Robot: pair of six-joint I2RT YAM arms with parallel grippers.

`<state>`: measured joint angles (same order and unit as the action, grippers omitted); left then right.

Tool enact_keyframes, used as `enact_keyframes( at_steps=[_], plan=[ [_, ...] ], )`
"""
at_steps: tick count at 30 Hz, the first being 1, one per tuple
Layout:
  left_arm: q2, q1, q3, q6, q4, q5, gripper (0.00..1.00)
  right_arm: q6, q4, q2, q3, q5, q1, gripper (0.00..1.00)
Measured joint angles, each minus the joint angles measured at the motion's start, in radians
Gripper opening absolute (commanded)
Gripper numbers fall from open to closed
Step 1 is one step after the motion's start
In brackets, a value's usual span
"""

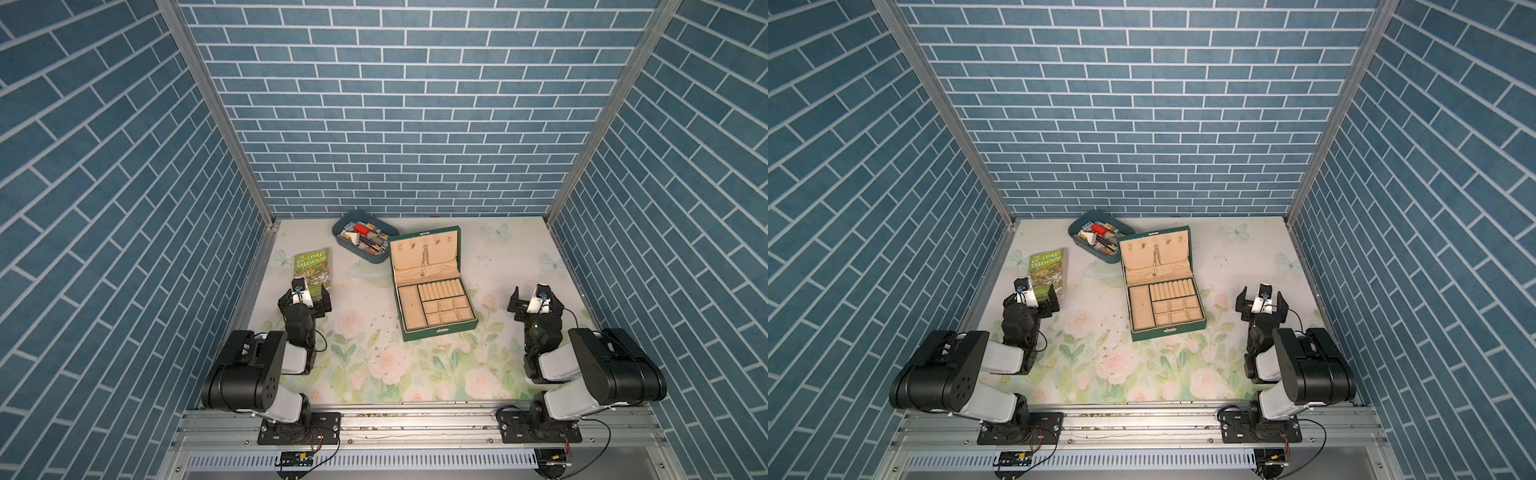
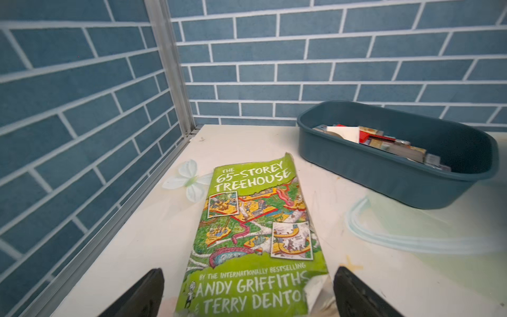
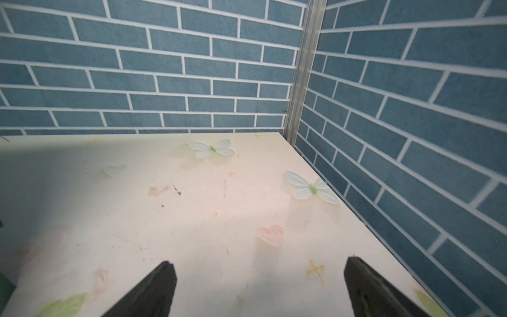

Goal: Put jewelry chain into jewelry box
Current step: Reset both arms

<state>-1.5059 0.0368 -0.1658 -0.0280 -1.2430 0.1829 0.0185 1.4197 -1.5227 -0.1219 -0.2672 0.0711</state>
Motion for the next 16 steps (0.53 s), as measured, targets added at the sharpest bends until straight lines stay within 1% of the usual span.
enact_keyframes(
  at_steps=[3,6,16],
  plan=[
    [0.000,0.001,-0.001,-0.018,-0.040,0.026,1.00,-0.004,-0.014,-0.002,-0.055,0.020,-0.003,1.00],
    [0.000,0.001,-0.002,-0.027,-0.061,0.038,1.00,-0.006,-0.032,-0.002,-0.058,0.032,-0.004,1.00],
    [0.000,0.001,-0.021,-0.023,-0.055,0.009,1.00,-0.013,-0.059,-0.002,-0.058,0.036,-0.004,1.00]
  ],
)
